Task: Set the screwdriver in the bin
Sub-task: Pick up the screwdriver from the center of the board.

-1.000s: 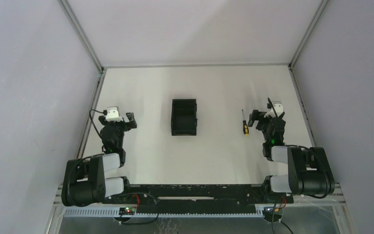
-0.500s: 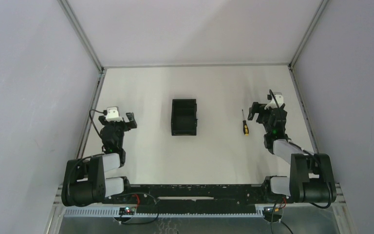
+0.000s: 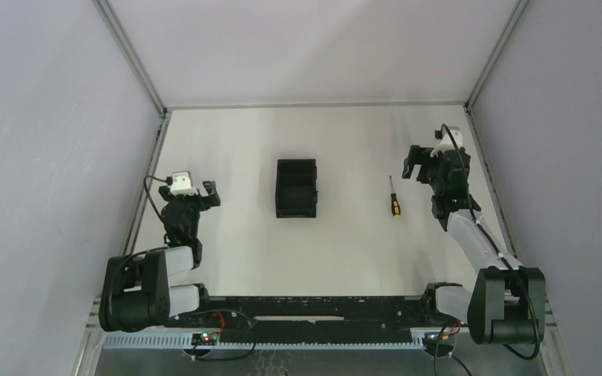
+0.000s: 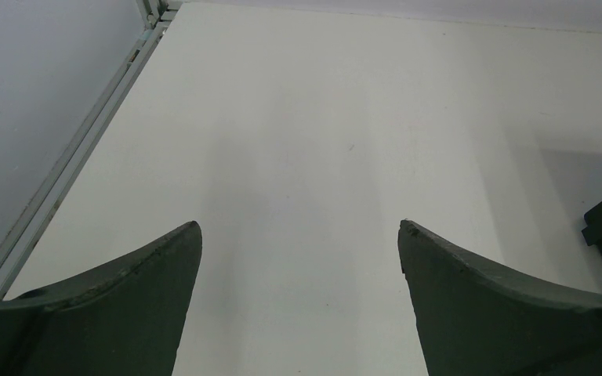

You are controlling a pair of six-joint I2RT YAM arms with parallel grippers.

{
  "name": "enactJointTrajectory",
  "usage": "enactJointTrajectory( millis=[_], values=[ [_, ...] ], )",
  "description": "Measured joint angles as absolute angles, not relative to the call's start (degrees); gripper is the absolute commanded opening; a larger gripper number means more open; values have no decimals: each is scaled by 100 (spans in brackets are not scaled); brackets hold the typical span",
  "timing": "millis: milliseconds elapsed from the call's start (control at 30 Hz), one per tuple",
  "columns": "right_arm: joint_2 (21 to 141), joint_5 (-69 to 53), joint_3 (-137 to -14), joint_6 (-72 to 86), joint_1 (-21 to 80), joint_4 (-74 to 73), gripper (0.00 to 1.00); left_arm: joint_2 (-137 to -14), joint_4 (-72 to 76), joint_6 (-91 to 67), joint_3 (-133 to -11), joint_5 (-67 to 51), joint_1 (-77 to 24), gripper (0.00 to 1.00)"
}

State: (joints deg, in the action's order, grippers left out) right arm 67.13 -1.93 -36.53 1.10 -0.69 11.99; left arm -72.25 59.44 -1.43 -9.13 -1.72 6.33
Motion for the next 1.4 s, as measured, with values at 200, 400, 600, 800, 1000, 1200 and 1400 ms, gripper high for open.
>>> enactJointTrajectory(
  millis=[200,400,600,800,1000,1200,1400],
  values=[
    [6707,-165,-4250,137,-60,257,100,-7225,5944,-143,-913,-172,633,100],
    [6709,75,-4921,220,231,-701,100,-7225,5944,-143,-913,-172,633,100],
    [6801,152,-5623,373,425,-1645,100,-7225,5944,-143,-913,-172,633,100],
    [7140,97,-6318,423,462,-2718,99,-7225,5944,-143,-913,-172,633,100],
    [7603,-36,-6770,504,502,-3712,98,-7225,5944,-143,-913,-172,633,100],
    [7983,-102,-6781,617,690,-4303,96,-7225,5944,-143,-913,-172,633,100],
    [8552,-115,-6783,755,838,-4515,93,-7225,5944,-143,-913,-172,633,100]
  ],
)
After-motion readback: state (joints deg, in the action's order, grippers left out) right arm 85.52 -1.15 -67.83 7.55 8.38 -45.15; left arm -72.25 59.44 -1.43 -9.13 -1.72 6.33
